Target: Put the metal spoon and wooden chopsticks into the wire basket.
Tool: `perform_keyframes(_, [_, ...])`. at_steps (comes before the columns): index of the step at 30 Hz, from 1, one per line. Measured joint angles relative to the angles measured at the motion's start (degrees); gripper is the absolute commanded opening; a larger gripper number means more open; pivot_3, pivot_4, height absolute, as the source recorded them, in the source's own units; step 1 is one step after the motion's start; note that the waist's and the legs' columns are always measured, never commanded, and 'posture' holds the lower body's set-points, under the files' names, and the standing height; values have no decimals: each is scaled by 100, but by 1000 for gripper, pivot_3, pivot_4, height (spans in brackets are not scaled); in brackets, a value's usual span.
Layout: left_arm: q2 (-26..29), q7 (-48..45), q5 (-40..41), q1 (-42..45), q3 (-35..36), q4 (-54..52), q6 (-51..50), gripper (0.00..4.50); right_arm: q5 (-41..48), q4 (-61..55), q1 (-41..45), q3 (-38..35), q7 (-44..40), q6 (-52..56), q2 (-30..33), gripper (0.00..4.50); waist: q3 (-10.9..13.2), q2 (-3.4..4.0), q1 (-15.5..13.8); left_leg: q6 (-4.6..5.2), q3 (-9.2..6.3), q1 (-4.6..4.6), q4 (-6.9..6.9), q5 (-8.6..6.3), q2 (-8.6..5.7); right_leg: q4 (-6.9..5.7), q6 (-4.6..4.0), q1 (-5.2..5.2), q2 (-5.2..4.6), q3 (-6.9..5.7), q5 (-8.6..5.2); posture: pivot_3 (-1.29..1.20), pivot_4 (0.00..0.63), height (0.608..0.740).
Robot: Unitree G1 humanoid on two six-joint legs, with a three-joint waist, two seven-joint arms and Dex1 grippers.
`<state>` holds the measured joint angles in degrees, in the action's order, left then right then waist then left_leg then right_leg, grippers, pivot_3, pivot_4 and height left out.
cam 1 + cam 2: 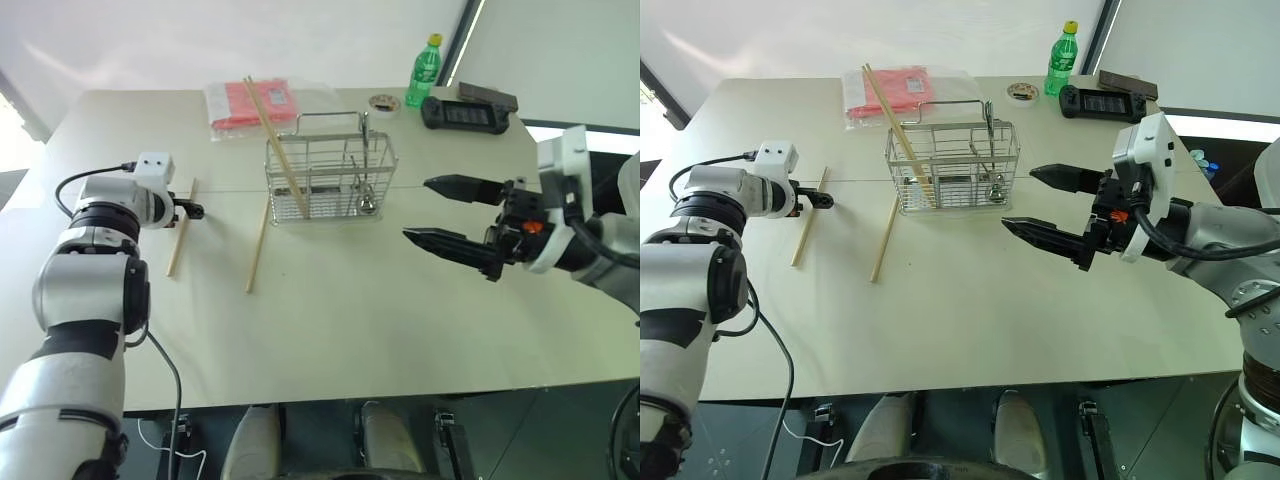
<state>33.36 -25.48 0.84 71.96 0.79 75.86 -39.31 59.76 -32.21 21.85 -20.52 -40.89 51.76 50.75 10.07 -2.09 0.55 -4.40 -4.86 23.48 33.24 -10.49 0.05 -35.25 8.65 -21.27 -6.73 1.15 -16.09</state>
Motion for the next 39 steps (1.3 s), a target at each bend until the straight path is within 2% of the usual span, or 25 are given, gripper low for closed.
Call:
perform_keyframes(7, [-34,100,-11,-1,236,0,-27,85,65,8,0,-8,19,-7,2,4500,-1,0,5,0,0,-3,1,0,0,-1,0,2,0,0,0,0,150,721])
perform_keyframes(18, [-4,546,148,-20,797,1,-157,29,235,95,3,-25,11,-5,66,4500,-1,0,10,0,0,-4,1,0,0,-5,1,0,0,0,0,0,150,721])
perform_keyframes(21, [134,765,318,-51,1106,-20,353,29,242,82,-134,-81,-4,7,212,4500,4,-8,15,0,-1,-3,0,0,0,-6,1,-3,0,0,1,0,150,721])
perform_keyframes(23, [188,578,421,-51,1241,-268,867,29,248,66,-273,-142,3,10,213,4500,6,-11,7,-1,-1,0,0,0,0,-5,1,-4,0,0,1,0,150,721])
perform_keyframes(26, [211,-9,1008,-49,1687,-1290,1301,29,306,-10,-379,-196,98,24,214,4500,6,-14,-22,-3,-1,5,1,1,0,1,1,-2,-2,0,2,0,150,721])
perform_keyframes(29, [4,-335,1826,-202,2171,-3017,1177,29,389,-94,-514,-276,239,30,213,4500,6,-14,-12,-4,-1,5,1,0,0,5,2,4,-6,0,2,0,150,721])
perform_keyframes(30, [-164,-360,2192,-268,2347,-3790,1038,29,428,-148,-565,-287,303,31,212,4500,6,-14,-7,-4,-1,5,1,1,0,5,3,4,-6,1,3,0,150,721])
perform_keyframes(33, [-639,-221,2865,-297,2546,-5091,821,29,534,-195,-594,-296,497,34,208,4500,5,-13,-5,-3,-2,-4,4,1,0,-2,3,11,-5,0,3,0,150,721])
perform_keyframes(35, [-1014,-24,3106,-220,2537,-5478,826,29,605,-225,-598,-296,638,33,205,4500,5,-12,-13,-3,-3,-14,16,1,0,-2,4,26,-3,0,3,0,150,721])
perform_keyframes(39, [-1498,66,3213,-145,2291,-5448,1043,29,702,-322,-629,-293,837,31,201,4500,4,-11,4,2,-2,-10,45,-2,0,5,4,39,-2,0,3,0,150,721])
